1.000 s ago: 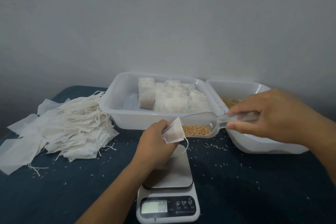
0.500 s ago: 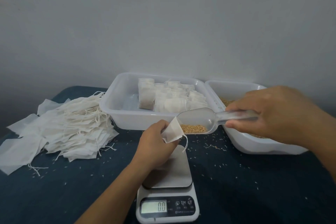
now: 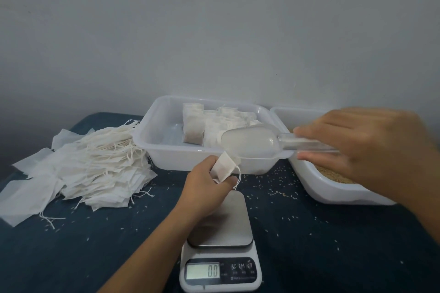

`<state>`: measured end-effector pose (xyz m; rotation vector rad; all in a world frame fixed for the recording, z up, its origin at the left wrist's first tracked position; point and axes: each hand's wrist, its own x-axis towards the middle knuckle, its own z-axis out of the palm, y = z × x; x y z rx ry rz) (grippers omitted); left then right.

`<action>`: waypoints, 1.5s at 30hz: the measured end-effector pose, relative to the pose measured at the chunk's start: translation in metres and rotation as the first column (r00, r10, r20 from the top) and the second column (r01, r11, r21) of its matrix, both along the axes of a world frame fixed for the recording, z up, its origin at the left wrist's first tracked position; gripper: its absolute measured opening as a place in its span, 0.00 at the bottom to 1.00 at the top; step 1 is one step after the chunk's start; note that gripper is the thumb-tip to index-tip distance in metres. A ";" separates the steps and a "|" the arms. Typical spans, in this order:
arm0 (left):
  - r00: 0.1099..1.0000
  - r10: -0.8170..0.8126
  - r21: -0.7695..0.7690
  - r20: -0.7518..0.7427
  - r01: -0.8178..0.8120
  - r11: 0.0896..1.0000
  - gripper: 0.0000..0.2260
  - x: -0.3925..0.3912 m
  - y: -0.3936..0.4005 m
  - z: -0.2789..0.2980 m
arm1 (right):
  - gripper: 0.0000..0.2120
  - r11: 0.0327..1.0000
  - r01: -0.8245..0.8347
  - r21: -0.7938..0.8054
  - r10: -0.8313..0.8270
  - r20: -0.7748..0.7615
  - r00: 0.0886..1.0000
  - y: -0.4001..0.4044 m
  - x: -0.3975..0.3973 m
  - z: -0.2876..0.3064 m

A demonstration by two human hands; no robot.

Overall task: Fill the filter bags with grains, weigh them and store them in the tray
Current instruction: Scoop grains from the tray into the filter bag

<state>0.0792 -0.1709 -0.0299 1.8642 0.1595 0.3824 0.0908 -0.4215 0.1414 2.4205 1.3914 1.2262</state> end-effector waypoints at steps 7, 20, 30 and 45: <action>0.999 -0.034 -0.181 0.029 0.039 0.983 0.05 -0.002 0.000 0.007 | 0.11 0.991 0.028 0.129 -0.033 0.041 0.999 -0.012 0.020 -0.024; 0.799 -0.595 -0.703 0.081 0.469 0.534 0.15 -0.014 0.004 0.018 | 0.12 0.765 0.298 0.571 0.569 -0.816 0.101 0.070 0.050 -0.119; 0.702 -0.695 -0.639 0.154 0.607 0.472 0.19 -0.010 0.003 0.011 | 0.17 0.639 0.249 0.727 0.725 -0.678 0.119 0.066 0.048 -0.134; 0.922 -0.356 -0.625 0.153 0.370 0.688 0.10 -0.004 -0.008 0.007 | 0.09 0.534 0.316 0.785 0.753 -0.611 0.246 0.065 0.049 -0.142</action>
